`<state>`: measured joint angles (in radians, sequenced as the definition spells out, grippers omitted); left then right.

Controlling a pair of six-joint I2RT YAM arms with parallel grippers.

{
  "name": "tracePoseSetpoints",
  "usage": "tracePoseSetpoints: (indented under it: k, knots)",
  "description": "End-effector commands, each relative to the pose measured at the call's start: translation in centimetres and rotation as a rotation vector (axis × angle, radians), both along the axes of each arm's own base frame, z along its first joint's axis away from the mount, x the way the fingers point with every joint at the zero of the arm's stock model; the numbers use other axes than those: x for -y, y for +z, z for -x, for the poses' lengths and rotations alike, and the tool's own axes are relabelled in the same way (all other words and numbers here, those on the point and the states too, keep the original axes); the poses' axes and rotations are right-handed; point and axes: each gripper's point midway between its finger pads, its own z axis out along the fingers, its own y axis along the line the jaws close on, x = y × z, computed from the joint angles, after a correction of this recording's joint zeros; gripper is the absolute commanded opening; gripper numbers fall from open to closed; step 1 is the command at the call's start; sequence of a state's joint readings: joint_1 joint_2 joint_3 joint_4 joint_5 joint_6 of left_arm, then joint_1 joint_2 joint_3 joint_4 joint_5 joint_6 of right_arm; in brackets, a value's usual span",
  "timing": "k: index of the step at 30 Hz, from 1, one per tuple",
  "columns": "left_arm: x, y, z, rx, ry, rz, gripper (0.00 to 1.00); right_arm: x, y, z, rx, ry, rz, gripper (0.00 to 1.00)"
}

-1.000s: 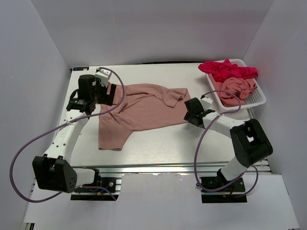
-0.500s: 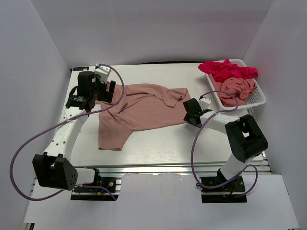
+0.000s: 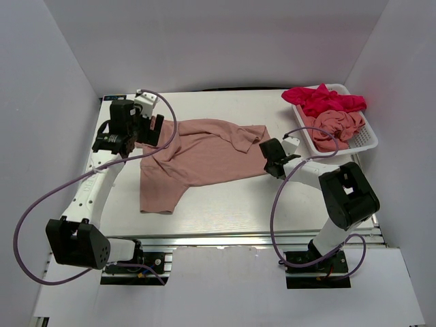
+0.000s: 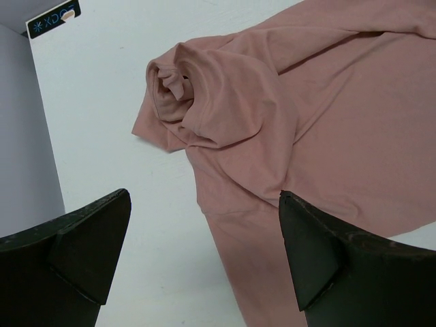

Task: Fold and stack the t-shirts
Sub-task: Flatten out the tshirt

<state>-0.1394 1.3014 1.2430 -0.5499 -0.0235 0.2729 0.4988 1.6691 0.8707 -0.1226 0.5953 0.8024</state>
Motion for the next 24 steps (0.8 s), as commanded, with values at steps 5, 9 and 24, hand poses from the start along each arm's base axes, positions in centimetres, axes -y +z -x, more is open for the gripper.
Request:
tracePoseSetpoints:
  k: [5, 9, 24]
  knots:
    - [-0.3, 3.1, -0.3, 0.068, 0.007, -0.01, 0.98, 0.5, 2.1, 0.5, 0.078, -0.029, -0.036, 0.0]
    - [-0.8, 3.8, -0.4, 0.094, 0.03, -0.019, 0.98, 1.7, 4.0, 2.8, 0.122, -0.078, -0.023, 0.0]
    - [-1.4, 6.2, -0.4, 0.158, 0.093, 0.012, 0.98, 6.4, 5.8, 10.1, 0.126, -0.235, 0.02, 0.14]
